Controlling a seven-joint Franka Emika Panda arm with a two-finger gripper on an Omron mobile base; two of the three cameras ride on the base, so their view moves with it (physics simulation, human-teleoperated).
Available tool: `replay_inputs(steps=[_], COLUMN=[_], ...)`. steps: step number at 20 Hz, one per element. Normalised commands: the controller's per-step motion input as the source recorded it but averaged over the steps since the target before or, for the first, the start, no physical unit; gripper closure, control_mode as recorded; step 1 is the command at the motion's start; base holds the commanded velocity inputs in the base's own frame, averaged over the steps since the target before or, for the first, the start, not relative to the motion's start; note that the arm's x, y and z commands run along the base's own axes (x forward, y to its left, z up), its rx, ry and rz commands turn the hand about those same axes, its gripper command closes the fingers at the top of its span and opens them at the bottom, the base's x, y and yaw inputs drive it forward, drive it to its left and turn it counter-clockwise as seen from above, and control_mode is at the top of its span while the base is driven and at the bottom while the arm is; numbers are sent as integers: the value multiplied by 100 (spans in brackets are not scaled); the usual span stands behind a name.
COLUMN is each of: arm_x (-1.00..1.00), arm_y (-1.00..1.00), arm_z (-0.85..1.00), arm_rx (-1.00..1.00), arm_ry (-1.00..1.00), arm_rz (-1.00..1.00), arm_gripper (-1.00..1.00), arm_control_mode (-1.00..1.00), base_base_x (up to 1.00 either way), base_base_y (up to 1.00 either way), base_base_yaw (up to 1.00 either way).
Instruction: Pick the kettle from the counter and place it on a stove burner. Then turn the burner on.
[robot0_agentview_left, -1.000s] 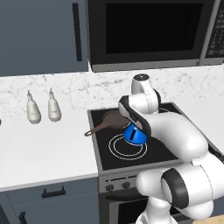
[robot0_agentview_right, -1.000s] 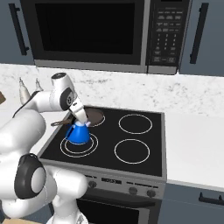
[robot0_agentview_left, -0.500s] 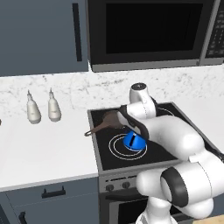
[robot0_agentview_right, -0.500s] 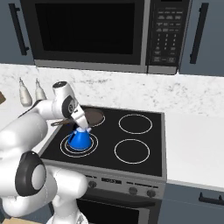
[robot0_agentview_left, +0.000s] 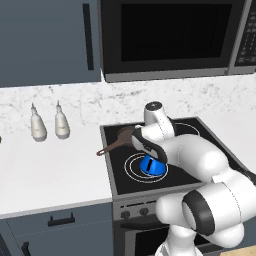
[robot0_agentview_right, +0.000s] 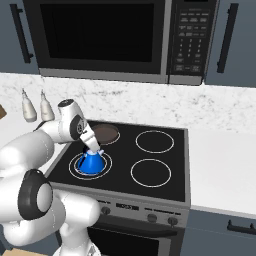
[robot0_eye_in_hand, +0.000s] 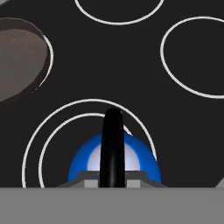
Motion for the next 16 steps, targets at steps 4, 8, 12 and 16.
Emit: replay_inputs(steps=[4,8,12,16], arm_x=[0,0,4,8], arm_y=[15,0,0,0], arm_z=[-4,0,0,0], arm_rx=[-1,0,0,0], arm_ry=[0,0,0,-2], arm_rz=[-2,-8,-10,-11], arm_gripper=[100,100,100,100], arm_control_mode=[-100,-100,-100,-100], base_base_x=[0,0,0,0], base_base_y=[0,0,0,0], base_base_yaw=[0,0,0,0])
